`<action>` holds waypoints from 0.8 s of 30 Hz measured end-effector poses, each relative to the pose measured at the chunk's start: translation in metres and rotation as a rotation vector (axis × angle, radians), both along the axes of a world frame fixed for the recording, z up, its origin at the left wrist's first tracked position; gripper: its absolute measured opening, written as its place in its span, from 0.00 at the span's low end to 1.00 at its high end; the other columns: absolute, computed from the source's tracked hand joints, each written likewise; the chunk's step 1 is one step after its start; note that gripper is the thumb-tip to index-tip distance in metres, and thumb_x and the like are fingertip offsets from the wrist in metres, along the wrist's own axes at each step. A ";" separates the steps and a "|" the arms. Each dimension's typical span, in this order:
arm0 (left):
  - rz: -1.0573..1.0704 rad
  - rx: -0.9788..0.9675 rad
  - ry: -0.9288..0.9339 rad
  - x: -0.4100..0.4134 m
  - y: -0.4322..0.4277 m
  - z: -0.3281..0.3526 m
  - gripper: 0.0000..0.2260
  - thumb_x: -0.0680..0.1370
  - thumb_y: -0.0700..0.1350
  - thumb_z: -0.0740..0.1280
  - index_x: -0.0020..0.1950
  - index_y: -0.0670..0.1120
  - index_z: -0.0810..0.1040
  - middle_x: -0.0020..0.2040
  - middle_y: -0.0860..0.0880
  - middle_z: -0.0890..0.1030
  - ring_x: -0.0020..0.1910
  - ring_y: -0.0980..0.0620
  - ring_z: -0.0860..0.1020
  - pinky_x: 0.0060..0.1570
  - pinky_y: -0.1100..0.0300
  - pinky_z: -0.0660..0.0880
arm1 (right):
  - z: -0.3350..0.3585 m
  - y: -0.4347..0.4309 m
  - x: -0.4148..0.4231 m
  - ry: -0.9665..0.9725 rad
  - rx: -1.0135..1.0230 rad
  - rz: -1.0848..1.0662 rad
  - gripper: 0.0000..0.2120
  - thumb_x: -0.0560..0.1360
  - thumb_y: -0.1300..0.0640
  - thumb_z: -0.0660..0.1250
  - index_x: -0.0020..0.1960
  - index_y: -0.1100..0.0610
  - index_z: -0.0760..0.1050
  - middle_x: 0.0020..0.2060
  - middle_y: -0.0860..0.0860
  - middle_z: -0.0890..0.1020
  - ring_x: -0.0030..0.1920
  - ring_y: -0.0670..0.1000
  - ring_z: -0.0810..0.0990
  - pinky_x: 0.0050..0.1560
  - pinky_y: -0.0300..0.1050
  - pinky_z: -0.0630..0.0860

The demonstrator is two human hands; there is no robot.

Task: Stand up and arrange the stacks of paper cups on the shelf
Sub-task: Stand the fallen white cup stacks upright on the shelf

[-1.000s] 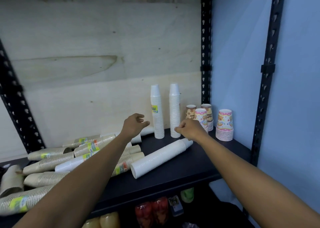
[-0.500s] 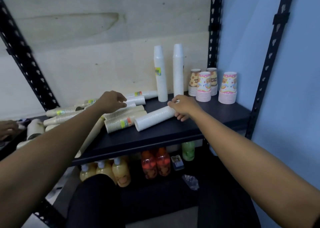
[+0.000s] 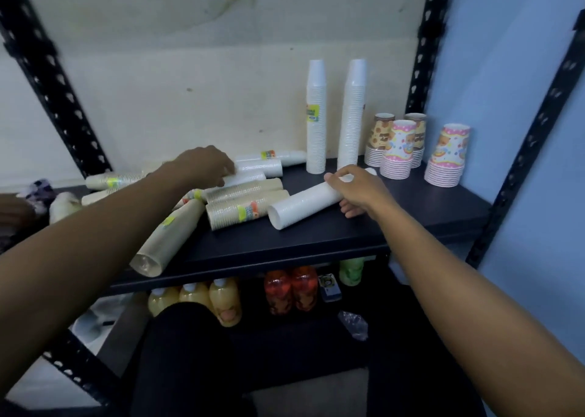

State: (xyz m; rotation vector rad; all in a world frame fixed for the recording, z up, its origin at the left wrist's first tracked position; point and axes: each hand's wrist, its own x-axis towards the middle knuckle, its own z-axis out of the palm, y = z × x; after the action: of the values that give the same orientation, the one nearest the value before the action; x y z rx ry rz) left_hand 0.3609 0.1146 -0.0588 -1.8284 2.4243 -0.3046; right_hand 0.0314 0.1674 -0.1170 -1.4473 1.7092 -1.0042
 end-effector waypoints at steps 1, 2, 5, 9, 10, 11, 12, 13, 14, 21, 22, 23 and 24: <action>-0.016 -0.005 -0.080 0.003 0.001 -0.002 0.20 0.77 0.46 0.72 0.68 0.55 0.77 0.63 0.48 0.78 0.60 0.44 0.78 0.55 0.53 0.76 | -0.002 -0.003 0.001 -0.004 -0.002 -0.001 0.21 0.72 0.35 0.70 0.57 0.47 0.76 0.43 0.59 0.84 0.37 0.55 0.86 0.32 0.47 0.83; -0.034 -0.015 -0.145 0.006 0.002 -0.003 0.19 0.77 0.47 0.72 0.68 0.55 0.77 0.62 0.48 0.78 0.59 0.43 0.78 0.53 0.53 0.77 | -0.004 -0.005 0.002 -0.004 -0.004 0.001 0.21 0.72 0.34 0.70 0.57 0.47 0.75 0.43 0.59 0.84 0.37 0.55 0.86 0.32 0.48 0.83; -0.084 -0.042 -0.202 0.009 0.003 -0.004 0.18 0.77 0.47 0.72 0.66 0.53 0.78 0.58 0.47 0.79 0.57 0.43 0.79 0.50 0.52 0.78 | -0.007 -0.005 0.004 -0.006 -0.021 -0.007 0.20 0.72 0.35 0.70 0.56 0.47 0.75 0.45 0.59 0.83 0.38 0.54 0.84 0.32 0.48 0.83; -0.080 -0.054 -0.194 0.000 0.002 -0.004 0.16 0.75 0.48 0.73 0.62 0.48 0.79 0.56 0.45 0.79 0.55 0.42 0.79 0.46 0.53 0.76 | -0.008 -0.007 0.006 -0.010 -0.024 -0.007 0.21 0.72 0.35 0.70 0.59 0.46 0.75 0.46 0.59 0.83 0.39 0.53 0.83 0.33 0.48 0.84; -0.064 -0.057 -0.191 -0.003 0.001 -0.006 0.16 0.75 0.47 0.73 0.63 0.48 0.79 0.56 0.45 0.78 0.55 0.41 0.79 0.45 0.53 0.75 | -0.008 -0.007 0.006 -0.007 -0.021 -0.007 0.22 0.72 0.35 0.70 0.59 0.46 0.75 0.46 0.59 0.82 0.39 0.53 0.83 0.33 0.48 0.84; -0.051 -0.059 -0.178 -0.004 0.000 -0.009 0.17 0.75 0.46 0.73 0.63 0.48 0.79 0.57 0.44 0.77 0.55 0.41 0.79 0.44 0.53 0.74 | -0.008 -0.008 0.006 -0.003 -0.020 -0.005 0.21 0.72 0.35 0.71 0.59 0.46 0.75 0.46 0.59 0.82 0.40 0.54 0.83 0.33 0.48 0.84; -0.040 -0.060 -0.163 -0.005 -0.001 -0.010 0.17 0.75 0.46 0.72 0.64 0.48 0.79 0.56 0.44 0.76 0.54 0.41 0.79 0.43 0.53 0.72 | -0.007 -0.007 0.006 0.000 -0.020 -0.004 0.21 0.72 0.36 0.71 0.59 0.46 0.75 0.46 0.59 0.82 0.40 0.54 0.83 0.33 0.48 0.84; -0.039 -0.061 -0.147 -0.005 -0.001 -0.011 0.16 0.75 0.45 0.72 0.63 0.47 0.79 0.54 0.45 0.75 0.51 0.41 0.78 0.41 0.54 0.72 | -0.008 -0.008 0.006 0.001 -0.020 -0.004 0.21 0.73 0.37 0.71 0.60 0.47 0.75 0.47 0.58 0.82 0.40 0.54 0.83 0.33 0.49 0.84; -0.047 -0.061 -0.134 -0.005 -0.001 -0.010 0.15 0.75 0.45 0.72 0.62 0.47 0.80 0.51 0.46 0.73 0.49 0.42 0.77 0.40 0.54 0.72 | -0.008 -0.008 0.006 0.001 -0.022 -0.004 0.21 0.73 0.38 0.72 0.60 0.47 0.75 0.47 0.58 0.82 0.41 0.54 0.83 0.33 0.49 0.84; -0.063 -0.062 0.012 -0.002 0.003 -0.001 0.18 0.71 0.49 0.75 0.59 0.45 0.82 0.51 0.46 0.78 0.51 0.47 0.76 0.47 0.52 0.78 | -0.007 -0.007 0.009 -0.064 -0.055 -0.033 0.24 0.72 0.36 0.72 0.62 0.46 0.73 0.51 0.57 0.80 0.42 0.54 0.85 0.32 0.48 0.83; -0.058 -0.063 0.064 -0.003 0.002 -0.001 0.20 0.71 0.49 0.76 0.61 0.45 0.81 0.52 0.47 0.77 0.54 0.47 0.75 0.49 0.53 0.76 | -0.006 -0.005 0.009 -0.076 -0.071 -0.038 0.24 0.72 0.36 0.72 0.63 0.45 0.73 0.52 0.56 0.79 0.43 0.54 0.85 0.32 0.48 0.83; -0.053 -0.066 0.118 -0.003 0.002 0.000 0.23 0.71 0.49 0.77 0.64 0.46 0.80 0.53 0.48 0.75 0.56 0.47 0.75 0.50 0.55 0.74 | -0.005 -0.004 0.010 -0.087 -0.087 -0.044 0.24 0.72 0.35 0.71 0.63 0.44 0.72 0.53 0.55 0.78 0.44 0.54 0.85 0.32 0.48 0.84; -0.050 -0.071 0.166 -0.003 0.001 0.002 0.25 0.70 0.50 0.78 0.65 0.47 0.79 0.52 0.49 0.73 0.56 0.48 0.74 0.50 0.56 0.72 | -0.005 -0.003 0.010 -0.094 -0.104 -0.052 0.24 0.71 0.35 0.71 0.63 0.42 0.71 0.55 0.54 0.77 0.45 0.54 0.85 0.33 0.48 0.84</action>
State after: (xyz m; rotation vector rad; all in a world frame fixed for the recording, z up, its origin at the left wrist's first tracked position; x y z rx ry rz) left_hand 0.3575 0.1160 -0.0570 -1.8957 2.6045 -0.2544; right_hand 0.0418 0.1642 -0.1220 -1.4033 1.6553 -1.1857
